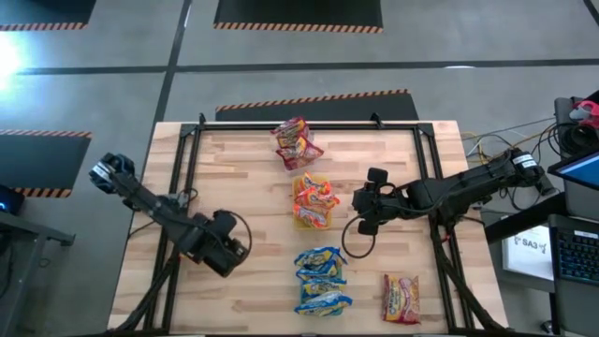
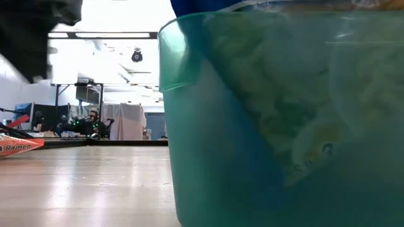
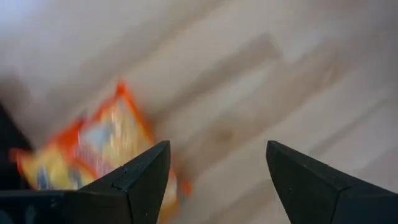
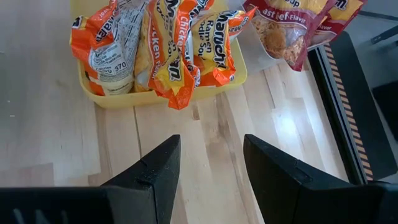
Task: Sort Maruchan noodles
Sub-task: Put the orange noodle pack into the yellow bin
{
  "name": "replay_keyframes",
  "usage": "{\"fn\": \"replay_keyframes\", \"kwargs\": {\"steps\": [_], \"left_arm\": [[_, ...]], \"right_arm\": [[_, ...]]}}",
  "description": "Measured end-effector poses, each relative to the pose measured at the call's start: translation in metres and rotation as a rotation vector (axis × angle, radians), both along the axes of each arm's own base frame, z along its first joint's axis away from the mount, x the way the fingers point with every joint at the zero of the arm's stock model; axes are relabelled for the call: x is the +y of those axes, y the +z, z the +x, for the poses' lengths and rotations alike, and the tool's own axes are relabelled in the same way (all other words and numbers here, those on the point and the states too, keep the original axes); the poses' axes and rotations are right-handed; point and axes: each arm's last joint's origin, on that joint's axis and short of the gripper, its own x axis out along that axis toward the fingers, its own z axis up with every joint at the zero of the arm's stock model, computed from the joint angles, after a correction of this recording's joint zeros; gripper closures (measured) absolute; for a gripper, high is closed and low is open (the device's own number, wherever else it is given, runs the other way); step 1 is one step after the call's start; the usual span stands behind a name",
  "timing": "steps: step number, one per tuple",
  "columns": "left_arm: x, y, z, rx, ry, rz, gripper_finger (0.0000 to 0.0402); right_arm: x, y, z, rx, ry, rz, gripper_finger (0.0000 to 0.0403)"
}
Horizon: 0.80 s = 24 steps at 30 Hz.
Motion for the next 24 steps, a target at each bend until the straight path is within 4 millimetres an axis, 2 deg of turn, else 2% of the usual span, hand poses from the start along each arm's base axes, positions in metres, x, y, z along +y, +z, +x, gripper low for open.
{"fn": "replay_keyframes", "kwargs": {"steps": [6, 12, 15, 19, 24], "left_arm": [[-0.018, -0.004, -0.017, 0.102, 0.094, -0.096, 0.0154], [-0.025, -0.006, -0.037, 0.153, 0.211, -0.048, 0.0154], [-0.022, -0.016, -0.043, 0.186, 0.253, -0.027, 0.0154], [-0.016, -0.040, -0.051, 0.300, 0.315, 0.002, 0.0154], [-0.010, -0.058, -0.057, 0.314, 0.370, 0.024, 0.0155]], "right_arm": [[0.000, 0.000, 0.000, 0.000, 0.000, 0.000, 0.0236], [0.000, 0.000, 0.000, 0.000, 0.000, 0.000, 0.0236], [0.000, 0.000, 0.000, 0.000, 0.000, 0.000, 0.0236], [0.000, 0.000, 0.000, 0.001, 0.000, 0.000, 0.0236], [0.000, 0.000, 0.000, 0.001, 0.000, 0.000, 0.0236]]}}
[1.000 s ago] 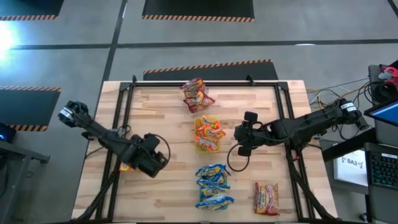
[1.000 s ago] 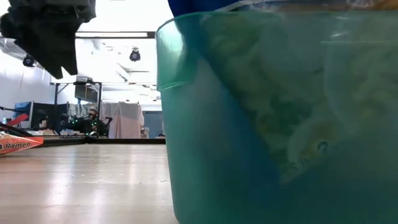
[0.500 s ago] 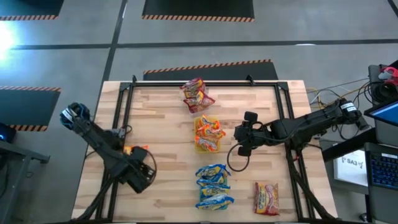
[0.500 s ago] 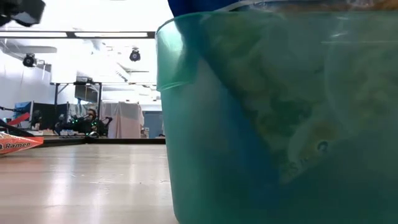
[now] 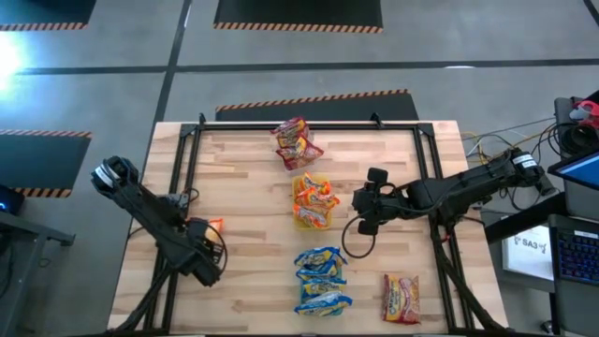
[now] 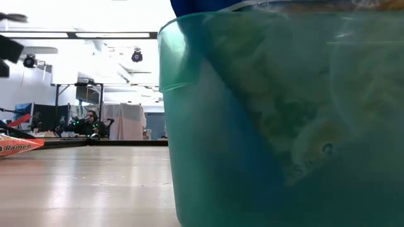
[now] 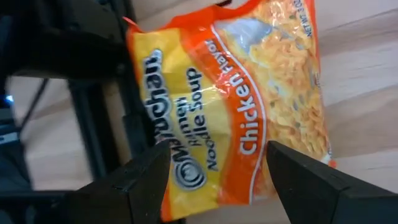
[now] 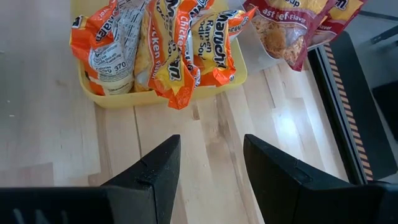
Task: Sort Maruchan noodles
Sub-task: Put the orange noodle pack into the yellow bin
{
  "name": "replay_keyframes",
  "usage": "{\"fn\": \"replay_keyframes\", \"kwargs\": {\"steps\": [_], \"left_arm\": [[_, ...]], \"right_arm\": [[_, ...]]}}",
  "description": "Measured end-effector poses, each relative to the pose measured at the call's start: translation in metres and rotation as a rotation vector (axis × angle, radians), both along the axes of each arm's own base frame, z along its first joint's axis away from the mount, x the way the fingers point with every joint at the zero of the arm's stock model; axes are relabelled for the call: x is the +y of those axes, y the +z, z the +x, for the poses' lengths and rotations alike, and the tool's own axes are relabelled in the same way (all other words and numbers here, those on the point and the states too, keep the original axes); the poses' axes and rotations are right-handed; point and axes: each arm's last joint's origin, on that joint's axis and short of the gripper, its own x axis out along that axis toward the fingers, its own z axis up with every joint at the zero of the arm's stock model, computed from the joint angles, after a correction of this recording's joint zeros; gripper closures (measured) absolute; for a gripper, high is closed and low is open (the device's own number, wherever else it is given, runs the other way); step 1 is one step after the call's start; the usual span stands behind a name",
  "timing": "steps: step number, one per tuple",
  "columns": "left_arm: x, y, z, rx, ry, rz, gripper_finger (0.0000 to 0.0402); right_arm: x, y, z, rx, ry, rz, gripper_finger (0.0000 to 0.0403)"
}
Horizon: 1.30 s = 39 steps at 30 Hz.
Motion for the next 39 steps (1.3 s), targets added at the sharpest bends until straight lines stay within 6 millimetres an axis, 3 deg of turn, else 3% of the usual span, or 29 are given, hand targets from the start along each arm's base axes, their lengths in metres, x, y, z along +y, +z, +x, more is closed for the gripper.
{"fn": "replay_keyframes", "kwargs": {"steps": [8, 24, 29, 36, 39], "left_arm": [[0.001, -0.027, 0.001, -0.116, -0.002, -0.042, 0.0155], [-0.007, -0.027, 0.031, -0.555, -0.105, 0.023, 0.0155], [-0.011, -0.011, 0.037, -0.600, -0.137, 0.068, 0.0155], [-0.019, 0.035, 0.040, -0.519, -0.234, 0.134, 0.0154], [-0.021, 0.040, 0.037, -0.494, -0.185, 0.113, 0.0154]], "right_arm": [[0.000, 0.000, 0.000, 0.000, 0.000, 0.000, 0.0236], [0.000, 0.000, 0.000, 0.001, 0.000, 0.000, 0.0236], [0.000, 0.000, 0.000, 0.001, 0.000, 0.000, 0.0236], [0.000, 0.000, 0.000, 0.001, 0.000, 0.000, 0.0236], [0.000, 0.000, 0.000, 0.001, 0.000, 0.000, 0.0236]]}}
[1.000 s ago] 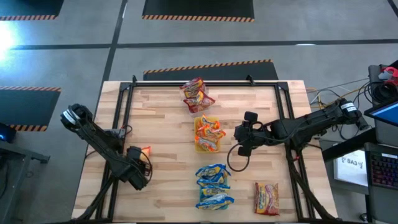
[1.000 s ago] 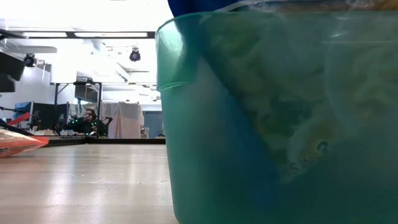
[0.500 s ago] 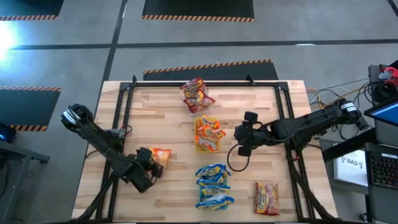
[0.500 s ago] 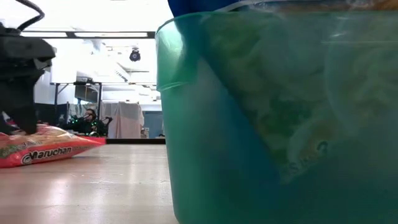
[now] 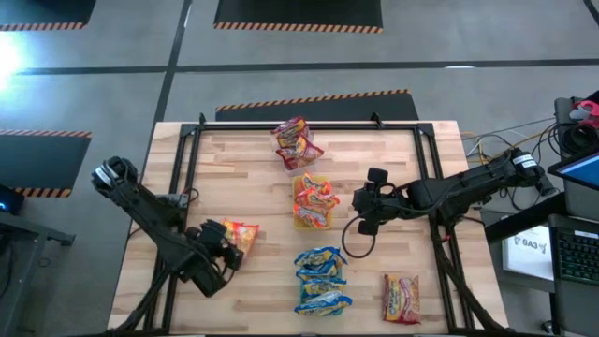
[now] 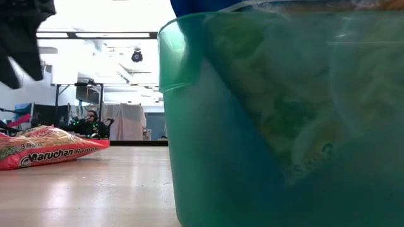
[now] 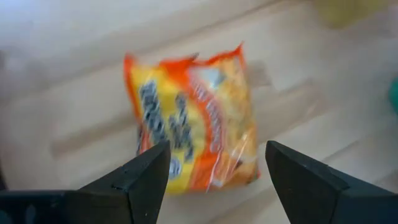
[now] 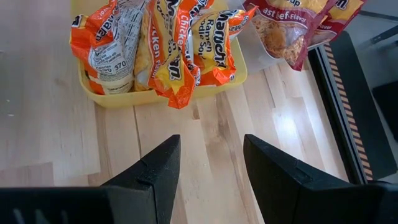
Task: Sort Maruchan noodles
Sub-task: Put the orange noodle pack into the yellow bin
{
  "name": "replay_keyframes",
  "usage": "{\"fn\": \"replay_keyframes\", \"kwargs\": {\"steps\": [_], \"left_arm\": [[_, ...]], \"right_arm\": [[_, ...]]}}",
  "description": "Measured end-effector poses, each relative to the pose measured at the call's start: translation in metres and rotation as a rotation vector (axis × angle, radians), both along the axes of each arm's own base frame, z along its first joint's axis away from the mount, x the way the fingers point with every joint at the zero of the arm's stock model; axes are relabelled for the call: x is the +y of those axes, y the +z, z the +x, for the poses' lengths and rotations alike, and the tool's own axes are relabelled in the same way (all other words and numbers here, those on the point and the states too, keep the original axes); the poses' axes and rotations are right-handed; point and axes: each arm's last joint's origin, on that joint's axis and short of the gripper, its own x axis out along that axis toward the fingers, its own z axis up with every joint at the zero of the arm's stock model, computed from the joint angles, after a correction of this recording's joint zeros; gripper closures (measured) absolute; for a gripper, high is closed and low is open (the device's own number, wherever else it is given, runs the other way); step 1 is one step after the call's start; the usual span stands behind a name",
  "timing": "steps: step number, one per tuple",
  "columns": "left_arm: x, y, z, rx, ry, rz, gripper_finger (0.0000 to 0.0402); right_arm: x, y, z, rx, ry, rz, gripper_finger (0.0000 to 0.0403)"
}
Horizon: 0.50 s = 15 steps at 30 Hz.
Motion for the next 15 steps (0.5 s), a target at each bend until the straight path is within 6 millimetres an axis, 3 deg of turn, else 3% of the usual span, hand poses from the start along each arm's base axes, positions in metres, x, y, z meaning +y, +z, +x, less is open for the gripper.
{"fn": "replay_keyframes", "kwargs": {"steps": [6, 15], "left_arm": [[-0.009, -0.007, -0.015, 0.062, 0.127, -0.118, 0.0154], [-0.021, -0.015, -0.033, 0.018, 0.205, -0.147, 0.0154]], "right_arm": [[0.000, 0.000, 0.000, 0.000, 0.000, 0.000, 0.0236], [0.000, 0.000, 0.000, 0.000, 0.000, 0.000, 0.0236]]}}
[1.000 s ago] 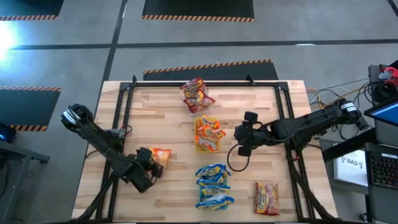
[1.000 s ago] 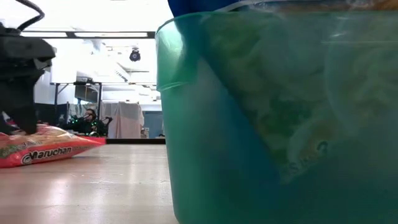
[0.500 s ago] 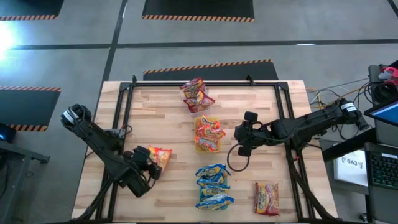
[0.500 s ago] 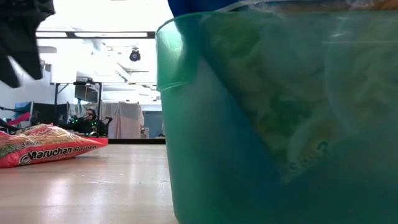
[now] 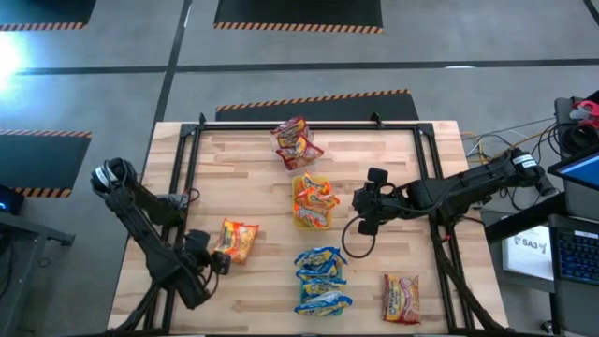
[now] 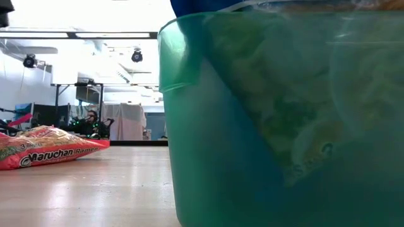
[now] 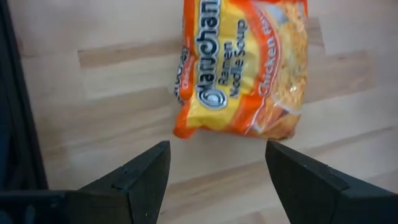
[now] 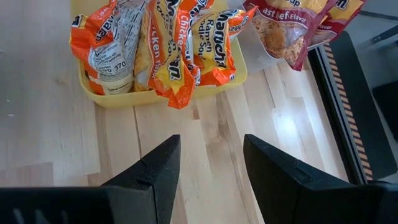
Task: Sort Maruchan noodles
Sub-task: Put the orange noodle pack into the yellow bin
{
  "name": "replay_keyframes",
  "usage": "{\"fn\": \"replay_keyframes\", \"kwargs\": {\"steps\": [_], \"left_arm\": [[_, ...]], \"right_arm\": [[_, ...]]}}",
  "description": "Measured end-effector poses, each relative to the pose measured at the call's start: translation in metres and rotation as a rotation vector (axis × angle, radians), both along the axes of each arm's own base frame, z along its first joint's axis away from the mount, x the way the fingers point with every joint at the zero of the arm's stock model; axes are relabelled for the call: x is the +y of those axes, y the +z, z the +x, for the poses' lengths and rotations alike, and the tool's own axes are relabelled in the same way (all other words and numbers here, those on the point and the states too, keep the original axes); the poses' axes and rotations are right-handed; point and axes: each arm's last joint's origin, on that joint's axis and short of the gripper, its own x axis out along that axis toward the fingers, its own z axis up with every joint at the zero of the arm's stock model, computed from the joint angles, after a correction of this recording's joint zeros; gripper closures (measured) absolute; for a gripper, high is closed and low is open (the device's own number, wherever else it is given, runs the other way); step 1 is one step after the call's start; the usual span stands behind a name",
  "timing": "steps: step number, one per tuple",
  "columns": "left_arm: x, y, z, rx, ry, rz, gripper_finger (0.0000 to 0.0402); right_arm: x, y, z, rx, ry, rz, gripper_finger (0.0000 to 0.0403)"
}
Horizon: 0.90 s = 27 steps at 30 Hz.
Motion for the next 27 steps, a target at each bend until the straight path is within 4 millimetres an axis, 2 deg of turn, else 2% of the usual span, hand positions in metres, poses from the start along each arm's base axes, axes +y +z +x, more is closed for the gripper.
{"fn": "replay_keyframes", "kwargs": {"steps": [4, 13, 18, 27], "left_arm": [[-0.003, -0.009, 0.000, 0.019, -0.002, 0.029, 0.0154], [-0.011, -0.048, 0.005, 0.037, 0.030, 0.065, 0.0154], [-0.013, -0.060, 0.011, -0.096, 0.015, 0.137, 0.0154], [0.000, -0.078, 0.017, -0.283, 0.040, 0.271, 0.0153]], "right_arm": [[0.000, 0.000, 0.000, 0.000, 0.000, 0.000, 0.0236], [0.000, 0.000, 0.000, 0.000, 0.000, 0.000, 0.0236], [0.000, 0.000, 0.000, 0.000, 0.000, 0.000, 0.0236], [0.000, 0.000, 0.000, 0.000, 0.000, 0.000, 0.0236]]}}
